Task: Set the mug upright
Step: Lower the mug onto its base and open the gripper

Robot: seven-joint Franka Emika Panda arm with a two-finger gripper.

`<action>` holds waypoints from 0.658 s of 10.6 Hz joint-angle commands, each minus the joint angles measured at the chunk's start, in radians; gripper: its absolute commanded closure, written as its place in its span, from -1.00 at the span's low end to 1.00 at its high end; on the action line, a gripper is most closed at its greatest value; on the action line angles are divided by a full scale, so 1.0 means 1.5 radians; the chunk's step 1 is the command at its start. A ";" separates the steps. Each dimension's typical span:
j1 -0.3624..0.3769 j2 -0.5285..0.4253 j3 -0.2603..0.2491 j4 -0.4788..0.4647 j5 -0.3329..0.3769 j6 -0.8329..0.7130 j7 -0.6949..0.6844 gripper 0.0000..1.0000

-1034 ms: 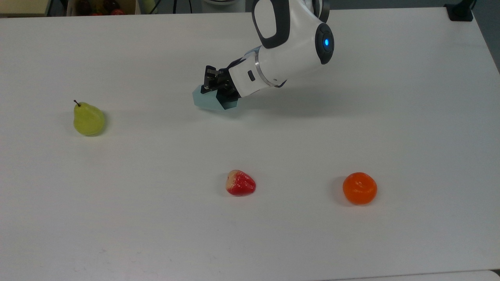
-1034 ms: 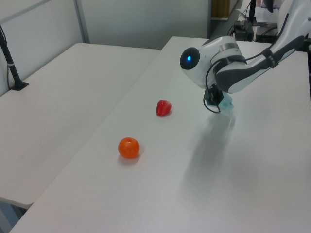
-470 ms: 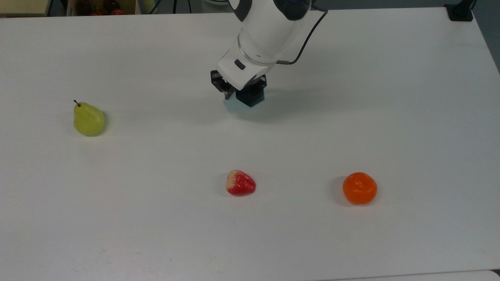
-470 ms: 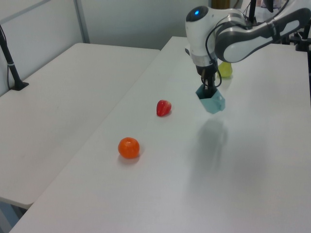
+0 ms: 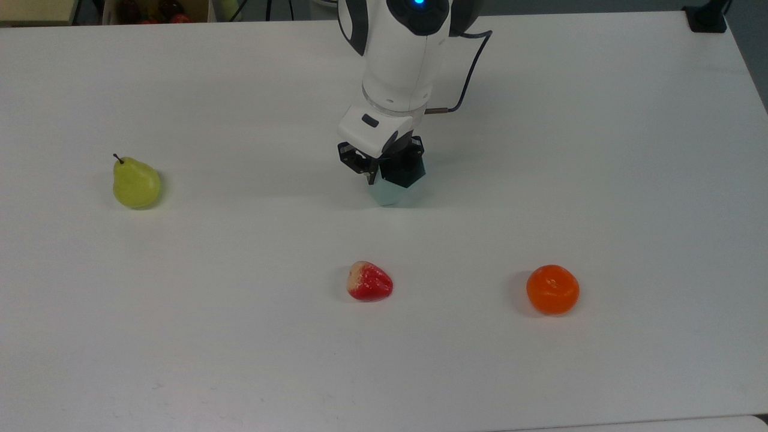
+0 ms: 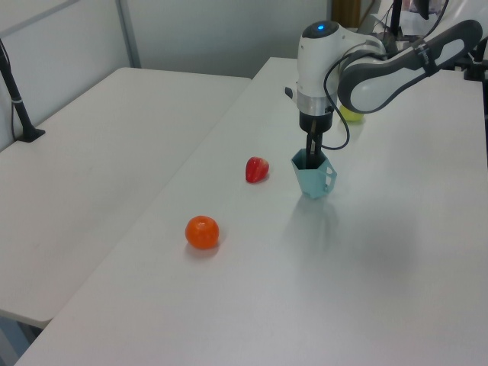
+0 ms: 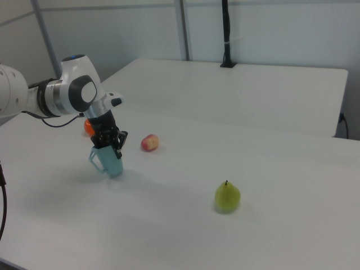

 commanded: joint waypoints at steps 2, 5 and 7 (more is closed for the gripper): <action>-0.003 -0.020 -0.002 -0.019 0.033 -0.014 -0.031 -0.09; -0.004 -0.049 -0.003 -0.010 0.032 -0.079 -0.028 -1.00; -0.013 -0.097 -0.004 -0.003 0.031 -0.152 -0.027 -1.00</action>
